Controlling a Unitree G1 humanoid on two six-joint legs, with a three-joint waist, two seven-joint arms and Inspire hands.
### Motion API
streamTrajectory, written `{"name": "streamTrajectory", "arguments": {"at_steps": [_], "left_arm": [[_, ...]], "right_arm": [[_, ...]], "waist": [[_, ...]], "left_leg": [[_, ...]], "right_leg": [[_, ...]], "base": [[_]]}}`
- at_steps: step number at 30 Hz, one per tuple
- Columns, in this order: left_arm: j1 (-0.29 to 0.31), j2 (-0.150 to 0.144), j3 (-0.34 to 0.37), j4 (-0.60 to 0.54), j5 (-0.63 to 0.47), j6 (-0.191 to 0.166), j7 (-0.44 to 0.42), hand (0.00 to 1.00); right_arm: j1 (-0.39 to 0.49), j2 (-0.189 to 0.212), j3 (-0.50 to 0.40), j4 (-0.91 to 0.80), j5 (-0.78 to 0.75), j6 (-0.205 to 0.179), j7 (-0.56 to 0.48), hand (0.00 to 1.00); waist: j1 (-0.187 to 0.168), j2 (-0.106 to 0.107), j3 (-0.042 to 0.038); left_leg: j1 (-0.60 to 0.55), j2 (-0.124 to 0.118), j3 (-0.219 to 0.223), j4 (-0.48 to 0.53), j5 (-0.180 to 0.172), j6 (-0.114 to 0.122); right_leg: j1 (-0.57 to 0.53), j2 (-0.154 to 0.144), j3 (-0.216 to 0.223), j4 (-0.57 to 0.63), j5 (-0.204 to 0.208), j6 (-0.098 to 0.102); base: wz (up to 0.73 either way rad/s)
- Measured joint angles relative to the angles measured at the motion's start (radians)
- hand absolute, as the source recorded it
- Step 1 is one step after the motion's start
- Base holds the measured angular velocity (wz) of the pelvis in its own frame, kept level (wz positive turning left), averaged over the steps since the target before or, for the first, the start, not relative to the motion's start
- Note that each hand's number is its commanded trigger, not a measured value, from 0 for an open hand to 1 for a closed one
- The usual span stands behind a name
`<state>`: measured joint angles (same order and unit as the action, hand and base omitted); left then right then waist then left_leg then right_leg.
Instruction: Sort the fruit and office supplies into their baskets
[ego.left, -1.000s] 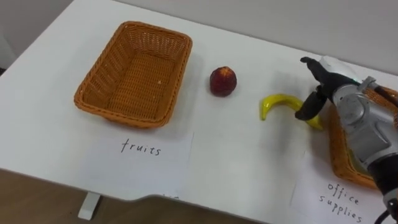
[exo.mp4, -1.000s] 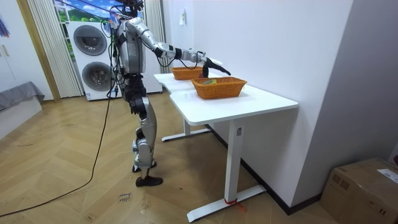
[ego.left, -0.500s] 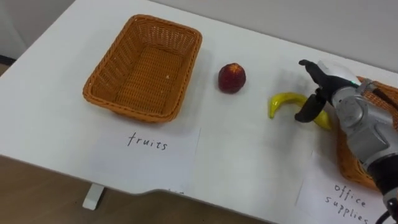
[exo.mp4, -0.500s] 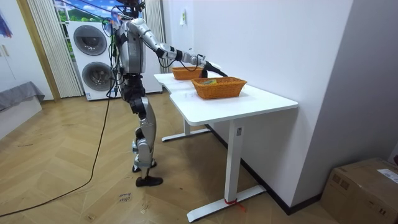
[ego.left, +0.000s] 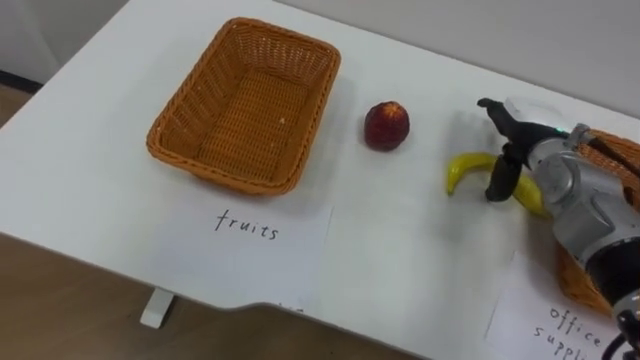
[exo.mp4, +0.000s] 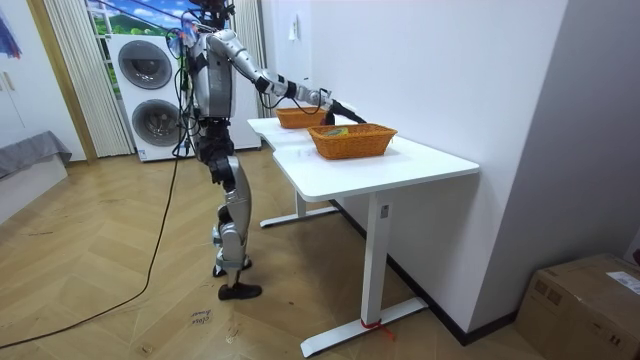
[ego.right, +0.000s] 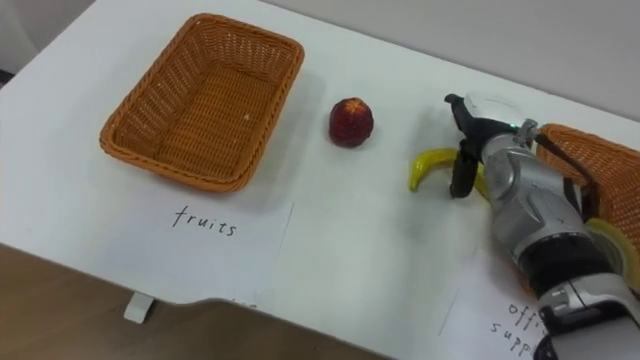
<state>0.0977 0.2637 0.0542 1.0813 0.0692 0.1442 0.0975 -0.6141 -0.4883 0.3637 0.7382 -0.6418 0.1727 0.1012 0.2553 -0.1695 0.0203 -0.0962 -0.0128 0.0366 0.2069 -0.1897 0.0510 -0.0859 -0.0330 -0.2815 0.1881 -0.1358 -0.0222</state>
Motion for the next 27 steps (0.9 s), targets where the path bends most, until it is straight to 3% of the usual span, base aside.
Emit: {"name": "streamTrajectory", "arguments": {"at_steps": [14, 20, 27], "left_arm": [[-0.018, 0.001, 0.000, 0.000, 0.001, -0.002, -0.001, 0.00], [-0.028, 0.001, 0.000, 0.016, 0.003, -0.003, -0.001, 0.00], [-0.036, 0.002, -0.006, 0.040, 0.009, 0.000, -0.002, 0.00]], "right_arm": [[-0.035, -0.029, 0.057, 0.077, 0.000, -0.010, 0.001, 0.00], [-0.035, -0.029, 0.057, 0.098, 0.001, -0.008, 0.005, 0.00], [-0.038, -0.037, 0.055, 0.092, 0.047, -0.001, 0.069, 0.00]], "waist": [[0.034, -0.003, -0.0004], [0.050, -0.009, 0.0037], [0.050, -0.012, 0.0047]], "left_leg": [[-0.014, -0.001, -0.016, 0.011, 0.001, -0.001], [-0.017, 0.000, -0.016, 0.007, 0.001, -0.002], [-0.024, -0.001, -0.025, 0.014, 0.001, -0.002]], "right_leg": [[0.002, -0.001, -0.036, -0.001, 0.001, -0.001], [0.001, -0.001, -0.049, -0.001, 0.002, -0.003], [0.001, -0.001, -0.050, -0.003, 0.003, -0.003]], "base": [[0.03], [0.01], [0.03]]}}
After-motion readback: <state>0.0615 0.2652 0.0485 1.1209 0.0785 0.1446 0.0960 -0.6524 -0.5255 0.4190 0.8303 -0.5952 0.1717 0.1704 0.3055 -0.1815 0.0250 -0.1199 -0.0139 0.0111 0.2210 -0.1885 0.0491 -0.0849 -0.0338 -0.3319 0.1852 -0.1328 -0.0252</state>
